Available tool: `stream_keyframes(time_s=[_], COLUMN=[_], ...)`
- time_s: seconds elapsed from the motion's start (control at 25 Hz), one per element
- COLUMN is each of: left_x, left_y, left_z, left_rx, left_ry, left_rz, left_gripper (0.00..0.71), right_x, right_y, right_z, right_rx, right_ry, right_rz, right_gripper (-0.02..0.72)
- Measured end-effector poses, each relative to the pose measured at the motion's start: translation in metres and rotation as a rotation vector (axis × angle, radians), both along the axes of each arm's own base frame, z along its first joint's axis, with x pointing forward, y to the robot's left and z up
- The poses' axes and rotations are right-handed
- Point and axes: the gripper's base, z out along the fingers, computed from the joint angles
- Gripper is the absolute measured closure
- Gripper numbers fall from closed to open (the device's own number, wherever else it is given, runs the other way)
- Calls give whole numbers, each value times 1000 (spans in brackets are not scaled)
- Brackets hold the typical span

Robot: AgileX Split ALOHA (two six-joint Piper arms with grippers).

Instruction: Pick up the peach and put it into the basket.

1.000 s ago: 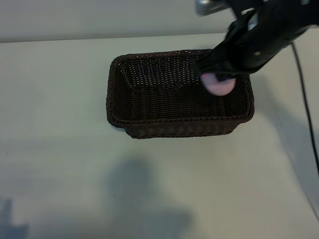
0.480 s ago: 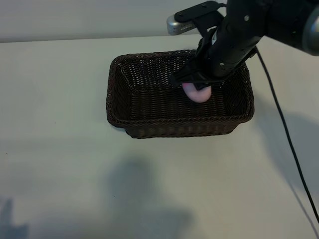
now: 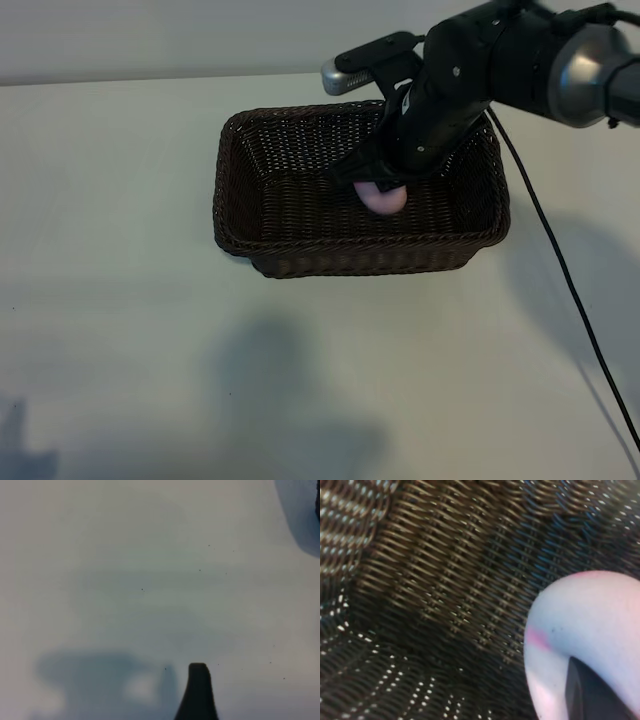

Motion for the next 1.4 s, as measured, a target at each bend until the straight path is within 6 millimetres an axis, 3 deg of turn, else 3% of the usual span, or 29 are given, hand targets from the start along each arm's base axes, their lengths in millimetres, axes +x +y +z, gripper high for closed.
stream_keyframes(time_s=[0.32, 0.44, 0.56, 0.76, 0.92, 1.0, 1.4], left_x=[0, 0, 0, 0, 0, 0, 0], left_y=[0, 0, 0, 0, 0, 0, 0], left_z=[0, 0, 0, 0, 0, 0, 0], left_rx=[-1, -2, -3, -3, -3, -3, -2], left_ry=[0, 0, 0, 0, 0, 0, 0], left_rz=[-1, -1, -2, -2, -2, -2, -2], left_gripper=[118, 118, 118, 118, 118, 118, 118], right_x=[4, 5, 5, 6, 10, 12, 18], right_y=[2, 2, 2, 3, 5, 6, 5], right_z=[-18, -25, -29, -26, -13, -5, 27], right_rx=[-11, -18, -23, -24, -25, -28, -26], right_ry=[21, 35, 47, 49, 53, 57, 47], right_rz=[-1, 0, 0, 1, 10, 17, -34], right_gripper=[653, 619, 539, 308, 128, 81, 78])
